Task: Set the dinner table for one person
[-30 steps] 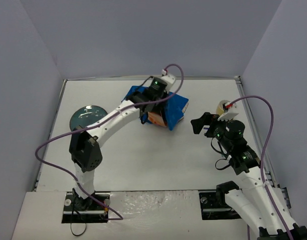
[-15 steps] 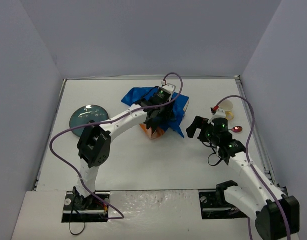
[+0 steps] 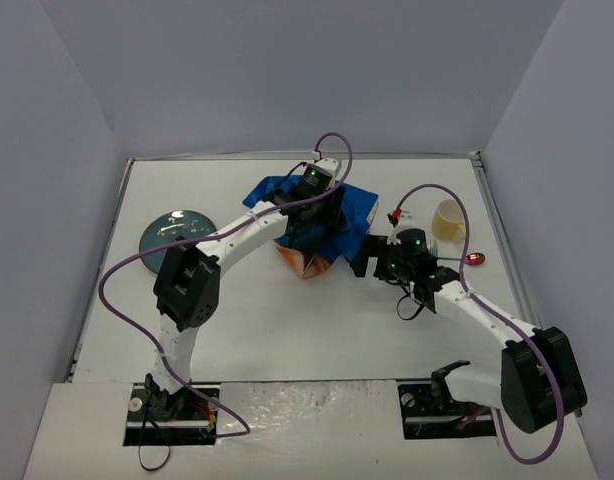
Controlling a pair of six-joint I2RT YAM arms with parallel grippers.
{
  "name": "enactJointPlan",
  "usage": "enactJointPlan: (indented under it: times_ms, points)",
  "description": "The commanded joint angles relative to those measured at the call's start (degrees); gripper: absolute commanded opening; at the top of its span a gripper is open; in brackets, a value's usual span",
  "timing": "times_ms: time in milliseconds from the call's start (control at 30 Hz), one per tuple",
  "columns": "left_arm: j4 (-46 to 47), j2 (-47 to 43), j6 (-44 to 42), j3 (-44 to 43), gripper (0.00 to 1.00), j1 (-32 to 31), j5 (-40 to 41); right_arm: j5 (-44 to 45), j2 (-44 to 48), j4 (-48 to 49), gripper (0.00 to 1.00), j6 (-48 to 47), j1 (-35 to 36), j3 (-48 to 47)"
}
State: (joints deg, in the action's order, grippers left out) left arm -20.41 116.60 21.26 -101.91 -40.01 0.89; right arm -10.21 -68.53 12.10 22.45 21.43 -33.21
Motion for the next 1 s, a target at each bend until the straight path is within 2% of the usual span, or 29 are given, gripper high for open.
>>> enactJointPlan:
  times_ms: [0,100,200,300,400,433,500,533,667,733,800,967]
  points:
    - [2.9,-2.6,1.0,-1.9,0.56,0.5,-1.7,-1.1,-2.6,8.6,0.99,-4.4,2.2,-3.8]
    - [2.6,-2.9,0.8,-2.0,0.54,0.5,-2.6,-0.8,-5.1,11.2,0.94,-5.4,3.0,-4.8]
    - [2.6,-3.2,0.7,-1.7,0.54,0.5,-2.7,-1.3,-8.0,12.7,0.81,-6.3,3.3,-5.9]
    - [2.3,-3.5,0.8,-1.5,0.54,0.7,-3.2,-1.7,-10.2,13.2,0.59,-6.5,3.5,-6.8]
    - [2.2,-4.7,1.5,-0.9,0.54,1.3,-3.6,-0.8,-11.3,13.3,0.28,-6.6,3.5,-7.2]
    - [2.4,-5.2,1.8,-0.5,0.54,1.5,-3.8,-0.2,-11.1,13.2,0.25,-6.4,3.5,-7.4]
    - [2.9,-6.8,2.7,1.6,0.56,2.4,-4.2,0.7,-10.2,12.8,0.04,-6.0,3.5,-7.9]
    - [3.2,-8.4,3.5,2.5,0.58,3.1,-4.4,1.8,-9.9,12.5,0.0,-5.8,3.5,-8.3]
    - [6.0,-14.6,5.6,8.4,0.75,5.5,-5.2,3.4,-9.4,9.5,0.0,-5.5,3.5,-11.5]
    - [6.7,-19.2,5.9,12.0,0.93,6.1,-5.1,4.2,-9.5,8.2,0.0,-5.2,3.5,-14.4]
    - [7.3,-23.0,5.7,15.2,0.97,6.4,-4.5,4.8,-10.2,6.3,0.0,-4.7,3.5,-17.3]
    - [12.5,-33.8,8.8,28.7,0.97,6.4,-1.8,6.0,-12.5,1.7,0.0,-3.9,3.5,-24.8]
